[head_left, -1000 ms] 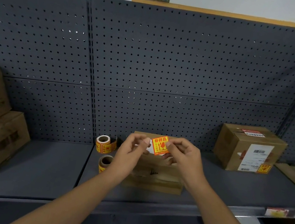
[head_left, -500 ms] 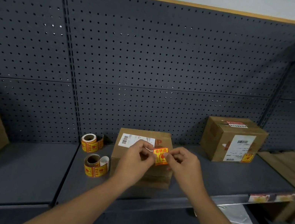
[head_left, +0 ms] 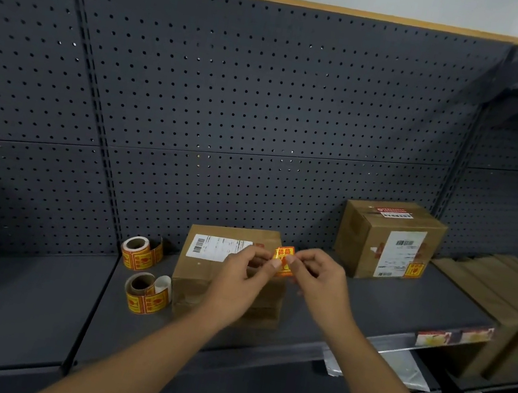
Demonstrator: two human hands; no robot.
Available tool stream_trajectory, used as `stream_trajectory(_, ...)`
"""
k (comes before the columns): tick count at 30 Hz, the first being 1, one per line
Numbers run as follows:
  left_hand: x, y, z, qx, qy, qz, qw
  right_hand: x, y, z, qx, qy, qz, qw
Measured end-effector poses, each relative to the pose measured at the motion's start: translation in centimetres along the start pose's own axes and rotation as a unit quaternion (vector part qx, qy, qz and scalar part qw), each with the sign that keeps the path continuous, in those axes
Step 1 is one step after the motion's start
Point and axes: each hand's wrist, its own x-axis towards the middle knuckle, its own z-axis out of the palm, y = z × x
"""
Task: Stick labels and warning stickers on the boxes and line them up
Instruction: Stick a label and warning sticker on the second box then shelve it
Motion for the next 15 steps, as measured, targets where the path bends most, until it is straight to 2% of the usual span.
stream_trajectory(4,0.8,0.1,0.5,-0.065,0.044,-0.067,0.995,0.2,-0.2,-0.3,0.014,-0.002,-0.007,1.000)
stream_trajectory(6,1.3,0.2,0.5,-0.058,0.059,-0.075,0.994,0.3,-0.2,-0.6,-0.005,-0.004,-0.005,1.000)
stream_trajectory(11,2.4,0.1,0.7,0.036,0.053,-0.071,0.995,0.9,0.0,-0.1,-0.139,0.016,-0.023,0.990)
stream_trajectory(15,3.4,-1.4,0.1,0.139,0.056,-0.052,0.987,1.9,0.3,0.4,-0.187,-0.011,-0.002,0.982)
